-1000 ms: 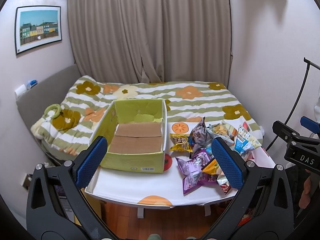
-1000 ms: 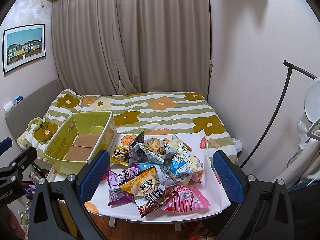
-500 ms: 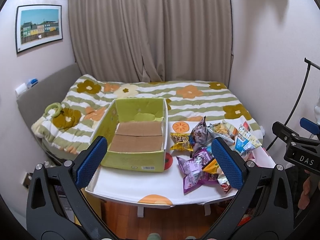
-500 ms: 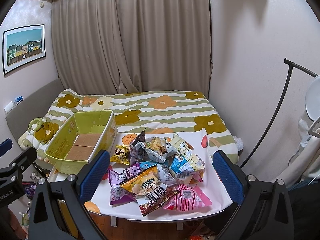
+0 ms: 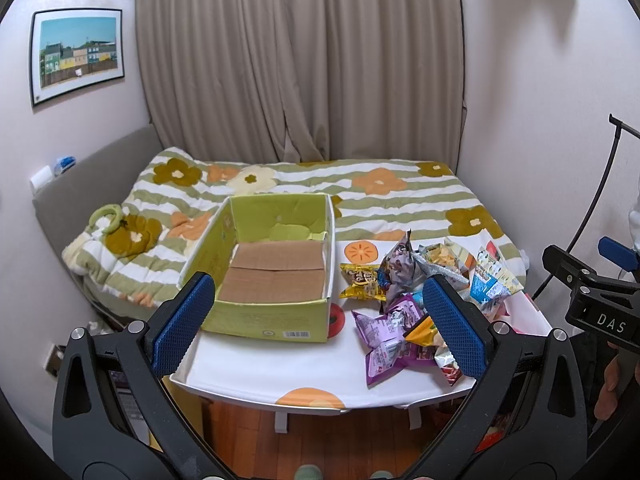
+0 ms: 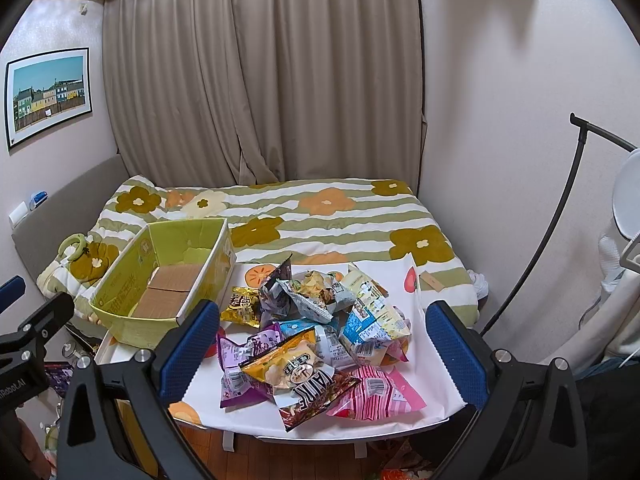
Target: Organize snacks
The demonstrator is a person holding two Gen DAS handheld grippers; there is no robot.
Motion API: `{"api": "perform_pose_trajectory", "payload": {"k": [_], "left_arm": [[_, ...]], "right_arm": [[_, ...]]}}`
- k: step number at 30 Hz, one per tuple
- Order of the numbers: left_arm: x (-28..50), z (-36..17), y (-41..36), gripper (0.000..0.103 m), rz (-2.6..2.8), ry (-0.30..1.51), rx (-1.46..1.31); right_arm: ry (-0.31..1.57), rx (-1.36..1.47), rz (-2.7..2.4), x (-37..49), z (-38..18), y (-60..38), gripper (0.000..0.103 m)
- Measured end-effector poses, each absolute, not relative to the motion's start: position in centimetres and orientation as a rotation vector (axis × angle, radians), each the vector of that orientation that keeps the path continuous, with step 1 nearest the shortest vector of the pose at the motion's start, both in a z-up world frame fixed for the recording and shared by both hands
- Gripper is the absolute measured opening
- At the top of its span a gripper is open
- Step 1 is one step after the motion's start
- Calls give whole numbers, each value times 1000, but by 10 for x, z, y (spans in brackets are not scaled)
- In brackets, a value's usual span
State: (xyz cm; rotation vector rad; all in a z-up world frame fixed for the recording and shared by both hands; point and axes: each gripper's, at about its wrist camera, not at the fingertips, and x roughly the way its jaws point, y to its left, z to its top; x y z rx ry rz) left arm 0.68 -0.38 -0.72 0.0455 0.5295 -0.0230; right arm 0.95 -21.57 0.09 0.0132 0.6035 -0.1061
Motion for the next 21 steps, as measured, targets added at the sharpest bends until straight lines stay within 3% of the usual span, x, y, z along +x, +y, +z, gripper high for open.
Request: {"api": "perform_pose_trajectory", "payload": {"k": [12, 21], "left_arm": [[27, -9, -1, 103, -8, 603, -12], [70, -62, 0, 103, -39, 815, -55]], "right_arm": [[648, 6, -77, -3, 0, -212, 103], [775, 35, 12, 2, -42, -221, 103]]}}
